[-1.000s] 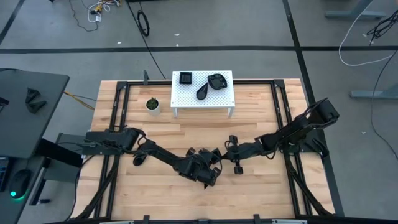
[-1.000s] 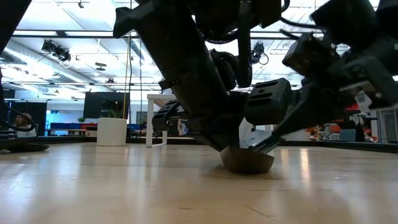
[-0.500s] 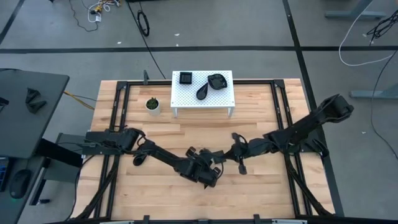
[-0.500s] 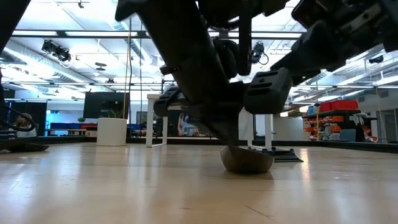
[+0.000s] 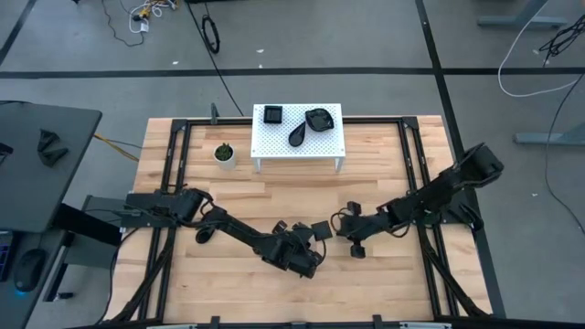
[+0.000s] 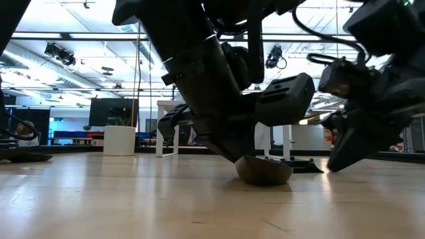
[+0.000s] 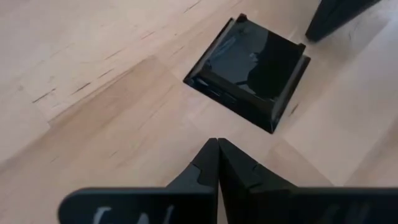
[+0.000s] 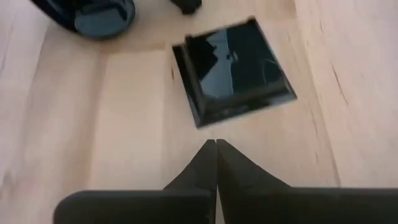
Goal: Pick & Place Mini shaped plates
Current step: Stack the black plate on top of the black plate on the shelf
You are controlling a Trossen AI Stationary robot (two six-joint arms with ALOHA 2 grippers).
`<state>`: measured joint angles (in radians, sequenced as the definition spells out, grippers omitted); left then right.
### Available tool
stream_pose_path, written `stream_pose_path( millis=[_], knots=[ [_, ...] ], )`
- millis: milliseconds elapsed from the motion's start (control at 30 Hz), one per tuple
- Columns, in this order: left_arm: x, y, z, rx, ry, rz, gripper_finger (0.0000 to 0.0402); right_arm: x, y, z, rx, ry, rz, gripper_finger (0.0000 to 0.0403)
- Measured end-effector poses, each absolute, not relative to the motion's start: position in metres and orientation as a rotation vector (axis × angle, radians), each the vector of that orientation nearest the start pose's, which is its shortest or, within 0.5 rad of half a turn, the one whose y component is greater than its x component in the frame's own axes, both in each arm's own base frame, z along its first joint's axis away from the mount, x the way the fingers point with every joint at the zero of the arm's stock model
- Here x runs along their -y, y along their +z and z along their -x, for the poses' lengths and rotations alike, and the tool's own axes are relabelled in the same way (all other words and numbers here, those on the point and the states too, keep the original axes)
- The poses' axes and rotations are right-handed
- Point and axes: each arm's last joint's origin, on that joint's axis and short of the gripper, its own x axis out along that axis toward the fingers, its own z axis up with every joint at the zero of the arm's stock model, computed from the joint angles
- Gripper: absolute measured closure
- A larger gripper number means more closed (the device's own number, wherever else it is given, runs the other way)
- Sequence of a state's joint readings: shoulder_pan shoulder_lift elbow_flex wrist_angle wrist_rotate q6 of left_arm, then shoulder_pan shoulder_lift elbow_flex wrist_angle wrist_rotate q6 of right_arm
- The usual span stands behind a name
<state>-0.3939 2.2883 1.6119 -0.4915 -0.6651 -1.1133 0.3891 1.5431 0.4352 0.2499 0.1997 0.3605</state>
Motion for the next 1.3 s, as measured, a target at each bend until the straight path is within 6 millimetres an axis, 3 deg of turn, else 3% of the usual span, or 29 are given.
stream_pose_path(
  millis=[200,467,1300],
  knots=[
    [0.155,0.112,-0.432,-0.712,0.725,0.379,0.0394,-0.086,0.094,-0.236,-0.747,0.035,-0.109,0.0396],
    [0.153,0.112,-0.435,-0.679,0.726,0.352,0.0396,-0.087,0.103,-0.246,-0.684,0.055,-0.116,0.0396],
    [0.165,0.114,-0.432,-0.622,0.731,0.324,0.0397,-0.09,0.113,-0.253,-0.558,0.084,-0.108,0.0396]
  ],
)
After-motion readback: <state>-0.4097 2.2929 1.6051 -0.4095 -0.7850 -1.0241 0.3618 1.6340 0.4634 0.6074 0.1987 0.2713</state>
